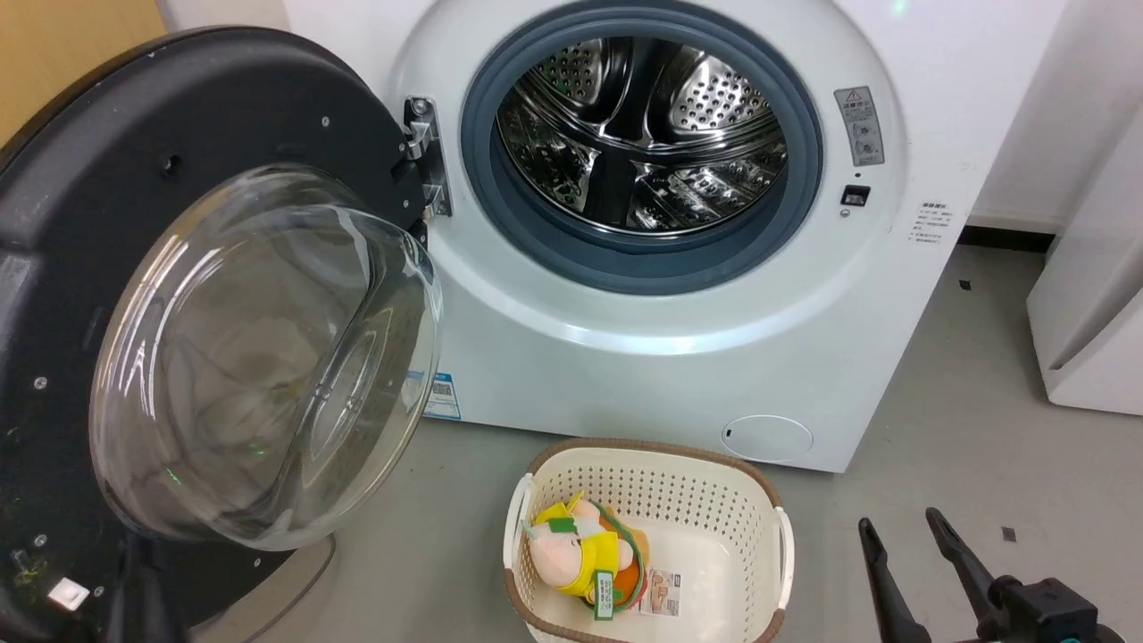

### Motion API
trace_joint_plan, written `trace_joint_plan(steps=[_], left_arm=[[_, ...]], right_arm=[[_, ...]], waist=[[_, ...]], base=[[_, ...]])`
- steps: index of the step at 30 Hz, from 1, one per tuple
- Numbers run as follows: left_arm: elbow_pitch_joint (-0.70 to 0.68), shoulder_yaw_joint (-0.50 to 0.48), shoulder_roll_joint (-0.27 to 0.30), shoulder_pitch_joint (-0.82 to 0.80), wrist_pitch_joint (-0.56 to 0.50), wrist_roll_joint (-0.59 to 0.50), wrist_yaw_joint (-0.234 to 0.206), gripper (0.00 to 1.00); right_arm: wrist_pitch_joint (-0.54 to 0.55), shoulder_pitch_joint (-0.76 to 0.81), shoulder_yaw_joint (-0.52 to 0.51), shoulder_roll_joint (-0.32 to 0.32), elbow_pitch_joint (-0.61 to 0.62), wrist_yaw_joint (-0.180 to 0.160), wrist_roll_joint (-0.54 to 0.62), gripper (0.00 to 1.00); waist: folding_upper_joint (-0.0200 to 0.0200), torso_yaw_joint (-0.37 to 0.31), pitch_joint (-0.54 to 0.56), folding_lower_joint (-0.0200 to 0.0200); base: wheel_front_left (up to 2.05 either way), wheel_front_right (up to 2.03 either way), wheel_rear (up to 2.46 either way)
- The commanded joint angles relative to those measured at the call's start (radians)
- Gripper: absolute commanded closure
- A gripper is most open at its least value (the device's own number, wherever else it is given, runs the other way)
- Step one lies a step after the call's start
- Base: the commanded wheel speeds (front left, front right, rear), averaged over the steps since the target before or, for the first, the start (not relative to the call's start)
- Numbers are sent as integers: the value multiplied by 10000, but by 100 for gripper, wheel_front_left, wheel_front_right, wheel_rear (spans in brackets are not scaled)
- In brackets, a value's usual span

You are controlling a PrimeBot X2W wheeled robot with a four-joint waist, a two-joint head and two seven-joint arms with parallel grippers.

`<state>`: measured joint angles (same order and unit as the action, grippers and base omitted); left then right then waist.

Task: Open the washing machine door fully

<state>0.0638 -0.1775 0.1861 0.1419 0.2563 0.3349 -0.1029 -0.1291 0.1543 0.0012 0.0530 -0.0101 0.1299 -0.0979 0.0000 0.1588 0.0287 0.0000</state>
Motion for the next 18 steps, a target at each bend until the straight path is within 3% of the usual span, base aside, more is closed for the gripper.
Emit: trace_joint_plan(steps=[1,11,18], left_arm=[[-269,159,-163,352,54,-253,-31,0],[-1368,1302,-778,1257,54,-1307,39,0],[-1226,2285,-984,1005,54,-1824,44,0]], right_arm=[[-17,-12,-44,-28,59,8,-19,0],[152,18,-105,-28,321,8,152,0],[306,-7,-49,-28,567,8,322,0]], waist=[[0,-15,31,0],[0,-171,128,0],[0,-823,220,0]], base=[[0,0,0],[0,0,0],[0,0,0]])
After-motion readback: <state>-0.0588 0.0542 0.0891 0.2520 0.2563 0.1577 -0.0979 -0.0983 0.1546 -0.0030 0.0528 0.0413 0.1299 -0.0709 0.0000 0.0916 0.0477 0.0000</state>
